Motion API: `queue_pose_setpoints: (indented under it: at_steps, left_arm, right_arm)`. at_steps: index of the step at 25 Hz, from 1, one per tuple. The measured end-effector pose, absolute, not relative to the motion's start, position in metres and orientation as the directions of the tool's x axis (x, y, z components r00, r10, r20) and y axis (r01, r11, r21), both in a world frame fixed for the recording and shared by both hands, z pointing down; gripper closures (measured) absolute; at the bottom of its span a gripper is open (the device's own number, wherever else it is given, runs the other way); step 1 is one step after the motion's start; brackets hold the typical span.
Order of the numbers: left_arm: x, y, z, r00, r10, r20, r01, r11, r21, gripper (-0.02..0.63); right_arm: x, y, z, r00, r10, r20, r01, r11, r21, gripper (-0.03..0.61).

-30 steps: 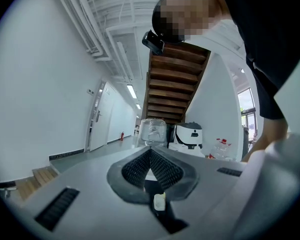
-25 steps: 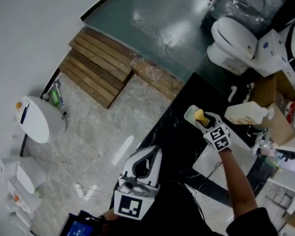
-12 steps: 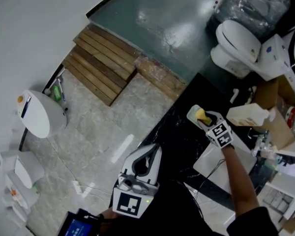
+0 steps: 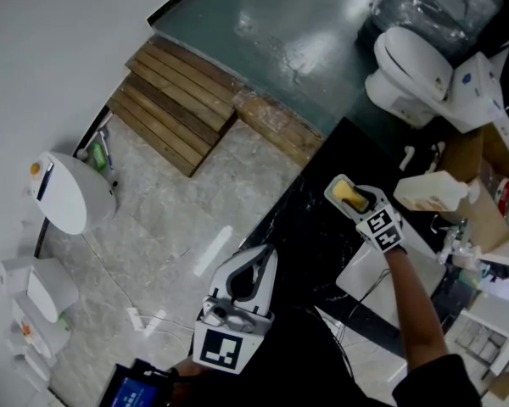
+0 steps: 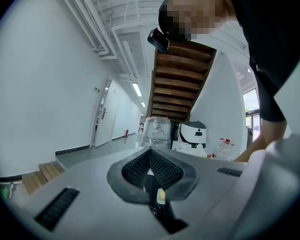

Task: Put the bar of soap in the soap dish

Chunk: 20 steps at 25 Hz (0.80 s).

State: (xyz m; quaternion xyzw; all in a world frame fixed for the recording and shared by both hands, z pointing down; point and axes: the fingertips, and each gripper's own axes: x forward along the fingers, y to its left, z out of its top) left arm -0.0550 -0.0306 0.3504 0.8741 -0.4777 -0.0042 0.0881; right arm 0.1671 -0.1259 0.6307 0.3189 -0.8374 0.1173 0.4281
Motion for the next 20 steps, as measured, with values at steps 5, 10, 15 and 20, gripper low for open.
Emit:
queue_pose_setpoints:
  at_steps: [5, 10, 15, 20]
  left_arm:
    - [-0.058, -0.032, 0.346, 0.538, -0.841, 0.062, -0.837, -0.523, 0.162, 0.612]
    - [-0.054, -0.031, 0.346, 0.551, -0.833, 0.056, -0.827, -0.536, 0.170, 0.612]
    - [-0.051, -0.030, 0.345, 0.563, -0.824, 0.053, -0.818, -0.548, 0.174, 0.612]
    - [-0.047, -0.028, 0.343, 0.585, -0.810, 0.041, -0.800, -0.569, 0.190, 0.612]
  right_arm:
    - [0.168, -0.124, 0.627, -0.422, -0.446, 0.790, -0.640, 0.763, 0.090, 0.407]
    - [0.168, -0.121, 0.621, -0.438, -0.453, 0.776, -0.672, 0.739, 0.053, 0.407]
    - [0.172, -0.119, 0.612, -0.432, -0.484, 0.761, -0.697, 0.715, 0.059, 0.408]
    - [0.172, -0.115, 0.601, -0.428, -0.518, 0.741, -0.721, 0.690, 0.066, 0.408]
